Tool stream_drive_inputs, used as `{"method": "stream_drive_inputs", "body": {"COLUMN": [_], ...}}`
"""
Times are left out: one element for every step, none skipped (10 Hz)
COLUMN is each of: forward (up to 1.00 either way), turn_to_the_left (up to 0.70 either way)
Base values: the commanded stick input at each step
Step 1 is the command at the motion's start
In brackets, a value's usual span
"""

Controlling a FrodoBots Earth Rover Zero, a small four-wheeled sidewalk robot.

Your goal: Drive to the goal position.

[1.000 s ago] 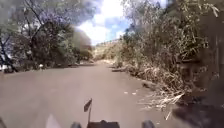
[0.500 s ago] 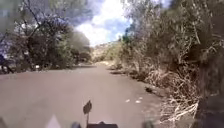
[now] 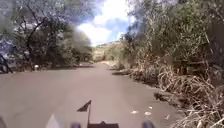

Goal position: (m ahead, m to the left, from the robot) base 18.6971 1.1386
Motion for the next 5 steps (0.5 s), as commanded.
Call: {"method": "stream_drive_inputs", "body": {"forward": [0.70, 0.70, 0.70, 0.70, 0.70], "turn_to_the_left": [-0.18, -0.05, 0.00, 0.00, 0.00]}}
